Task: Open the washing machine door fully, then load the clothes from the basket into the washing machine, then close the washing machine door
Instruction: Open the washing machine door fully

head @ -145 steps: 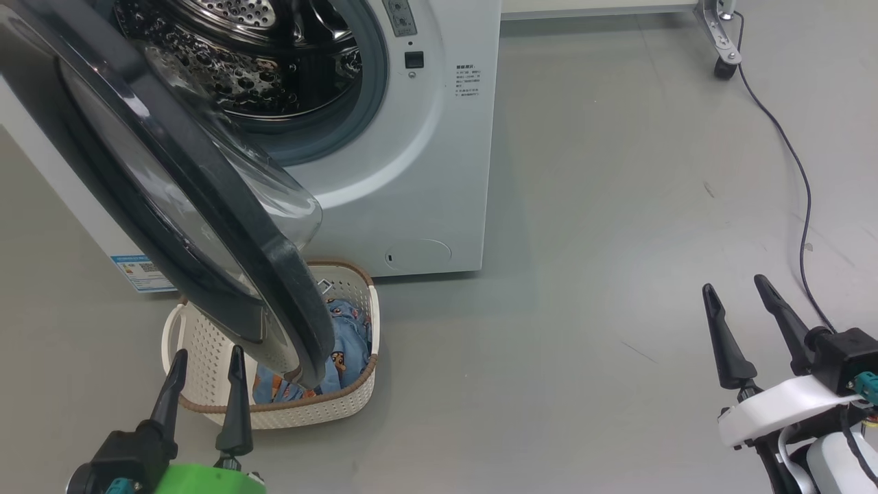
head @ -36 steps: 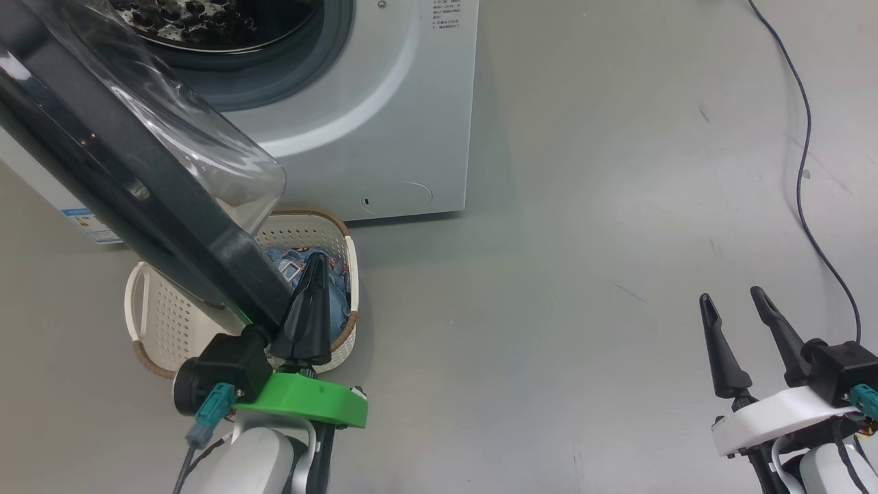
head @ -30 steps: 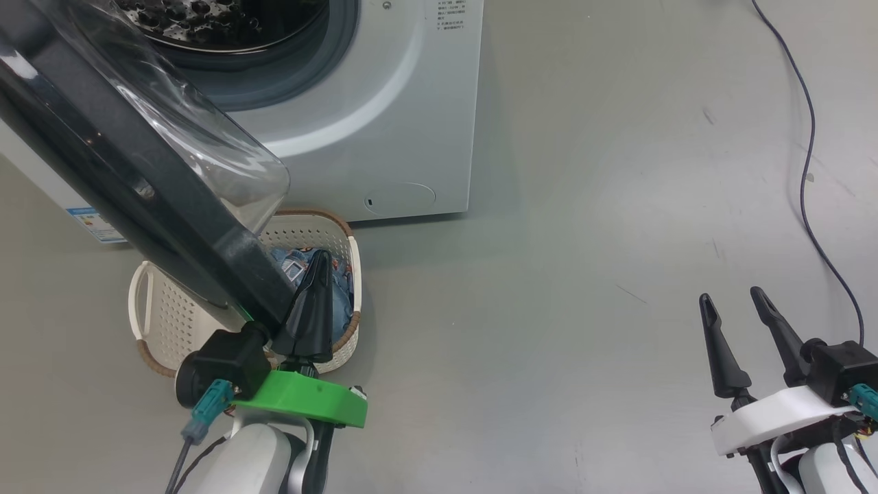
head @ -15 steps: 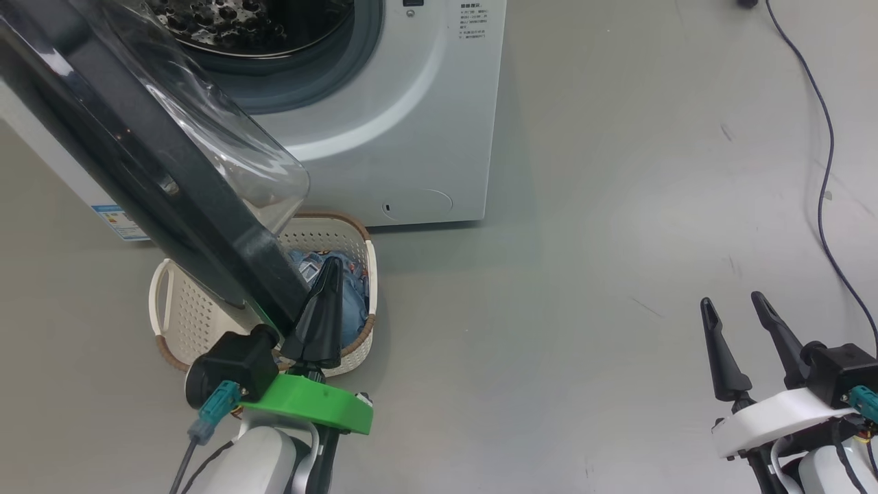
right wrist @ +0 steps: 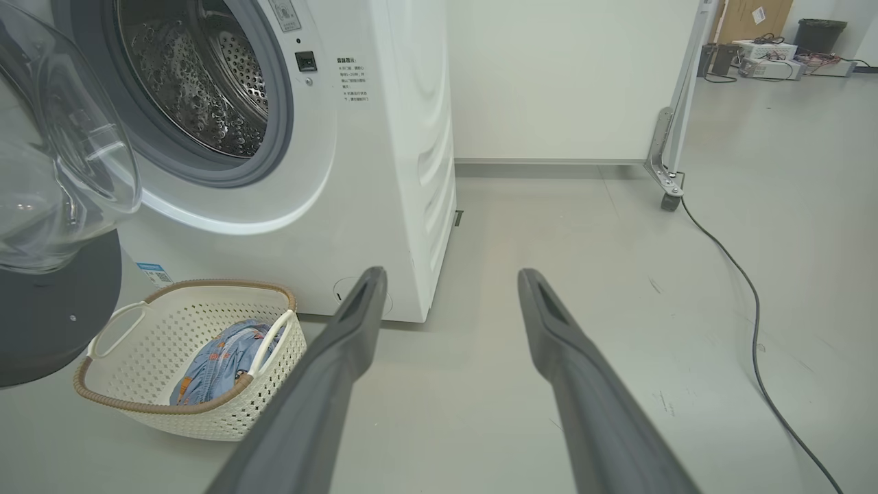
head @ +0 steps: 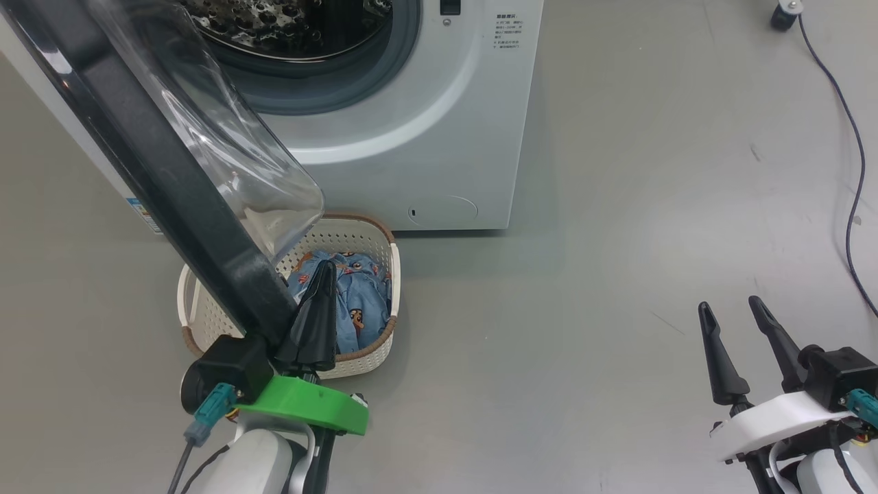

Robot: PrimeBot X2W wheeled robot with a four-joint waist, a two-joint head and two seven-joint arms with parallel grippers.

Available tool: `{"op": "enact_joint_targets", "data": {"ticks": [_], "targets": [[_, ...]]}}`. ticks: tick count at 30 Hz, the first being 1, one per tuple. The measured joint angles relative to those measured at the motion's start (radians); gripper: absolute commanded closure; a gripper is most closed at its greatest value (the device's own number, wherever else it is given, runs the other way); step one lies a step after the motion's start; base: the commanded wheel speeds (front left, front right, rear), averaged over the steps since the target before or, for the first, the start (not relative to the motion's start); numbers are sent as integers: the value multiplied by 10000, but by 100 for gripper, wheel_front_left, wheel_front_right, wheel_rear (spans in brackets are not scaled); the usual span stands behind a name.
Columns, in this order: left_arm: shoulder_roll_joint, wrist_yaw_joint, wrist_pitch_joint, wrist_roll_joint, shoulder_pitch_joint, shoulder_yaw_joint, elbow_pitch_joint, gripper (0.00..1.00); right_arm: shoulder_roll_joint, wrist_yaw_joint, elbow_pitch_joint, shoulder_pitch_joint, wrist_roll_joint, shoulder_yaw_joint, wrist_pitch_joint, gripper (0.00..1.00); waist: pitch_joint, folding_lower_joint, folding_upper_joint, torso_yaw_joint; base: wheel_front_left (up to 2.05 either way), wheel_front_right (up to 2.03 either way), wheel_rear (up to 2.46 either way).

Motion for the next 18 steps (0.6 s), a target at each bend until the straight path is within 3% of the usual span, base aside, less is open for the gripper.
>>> {"op": "enact_joint_targets", "data": {"ticks": [18], "targets": [[-46,12,-4,435,882,800,-362,100,4,2,-46,208,2,-240,0,0,30,0,0,863,0,0,0]]}}
